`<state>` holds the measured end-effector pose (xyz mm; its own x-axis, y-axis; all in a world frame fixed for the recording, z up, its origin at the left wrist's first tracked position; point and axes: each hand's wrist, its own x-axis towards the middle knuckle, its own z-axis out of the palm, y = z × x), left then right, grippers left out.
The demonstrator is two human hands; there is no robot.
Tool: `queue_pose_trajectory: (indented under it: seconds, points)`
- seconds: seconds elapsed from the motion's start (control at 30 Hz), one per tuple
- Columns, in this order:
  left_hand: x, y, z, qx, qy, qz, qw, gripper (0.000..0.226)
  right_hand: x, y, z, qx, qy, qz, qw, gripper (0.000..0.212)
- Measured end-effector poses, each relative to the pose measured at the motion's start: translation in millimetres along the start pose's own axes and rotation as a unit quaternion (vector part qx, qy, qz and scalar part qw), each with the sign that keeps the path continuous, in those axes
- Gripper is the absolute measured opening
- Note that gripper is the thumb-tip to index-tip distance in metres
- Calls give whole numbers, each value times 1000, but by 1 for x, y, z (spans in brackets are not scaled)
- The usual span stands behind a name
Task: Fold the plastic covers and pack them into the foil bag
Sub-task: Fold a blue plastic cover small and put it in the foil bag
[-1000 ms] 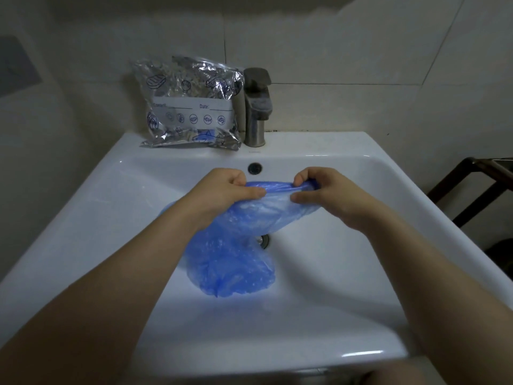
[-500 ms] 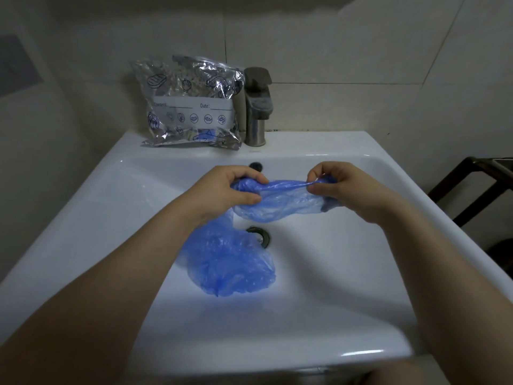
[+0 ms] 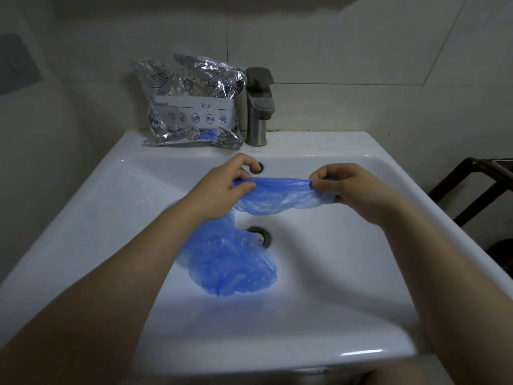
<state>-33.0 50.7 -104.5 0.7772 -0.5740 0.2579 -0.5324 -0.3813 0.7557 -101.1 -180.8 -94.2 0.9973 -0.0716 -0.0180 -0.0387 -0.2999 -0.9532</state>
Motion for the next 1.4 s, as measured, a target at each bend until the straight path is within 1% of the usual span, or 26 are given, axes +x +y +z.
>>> queue_pose_trajectory:
  seconds: [0.13, 0.2, 0.3, 0.37, 0.4, 0.47, 0.53, 0.63, 0.73, 0.83, 0.87, 0.93, 1.0, 1.07, 1.17, 1.23, 1.3, 1.4]
  points:
    - [-1, 6, 1, -20, -8, 9, 1000, 38, 1, 0, 2, -14, 2, -18, 1000, 23]
    - [-1, 7, 4, -36, 9, -12, 999, 44, 1, 0, 7, -51, 8, -35, 998, 27]
    - [1, 12, 15, -119, 67, -70, 988, 39, 3, 0, 17, -128, 40, -42, 990, 37]
    - [1, 16, 21, -165, 78, -101, 978, 28, 4, -1, 23, -126, 72, -26, 989, 35]
    - [1, 16, 23, -173, 78, -108, 976, 27, 4, -1, 24, -116, 83, -23, 989, 32]
    - [0, 15, 24, -164, 72, -105, 978, 29, 4, -2, 26, -111, 81, -31, 990, 24]
    - [0, 12, 22, -155, 58, -92, 982, 32, 1, -3, 24, -151, 59, -47, 986, 18]
    - [0, 11, 17, -149, 42, -87, 984, 31, -3, -7, 19, -204, 37, -71, 976, 22]
    - [-1, 15, 12, -152, 36, -74, 985, 28, -3, -10, 14, -222, 58, -101, 968, 24]
    - [-1, 17, 11, -156, 46, -68, 984, 27, -3, -12, 12, -215, 57, -106, 969, 24]
    - [-1, 17, 11, -134, 50, -66, 988, 25, -4, -12, 11, -211, 53, -104, 970, 23]
    - [1, 14, 10, -54, 52, -50, 996, 22, -4, -12, 7, -207, 41, -94, 973, 22]
    - [2, 13, 9, 32, 43, -11, 998, 18, -4, -11, 4, -191, 25, -77, 978, 21]
    - [2, 13, 6, 73, 35, 29, 996, 12, -4, -9, 2, -166, 19, -60, 984, 20]
    - [2, 13, 1, 124, 13, 68, 990, 12, -5, -9, 0, -144, 22, -48, 988, 20]
    - [0, 12, -1, 120, -7, 58, 991, 5, -4, -8, -2, -126, 11, -44, 991, 20]
    - [-2, 11, -2, 92, -17, 23, 995, 14, -3, -6, -4, -108, -4, -44, 993, 20]
    - [-3, 12, -3, 0, -34, -15, 999, 25, -4, -7, -5, -61, -17, -46, 997, 22]
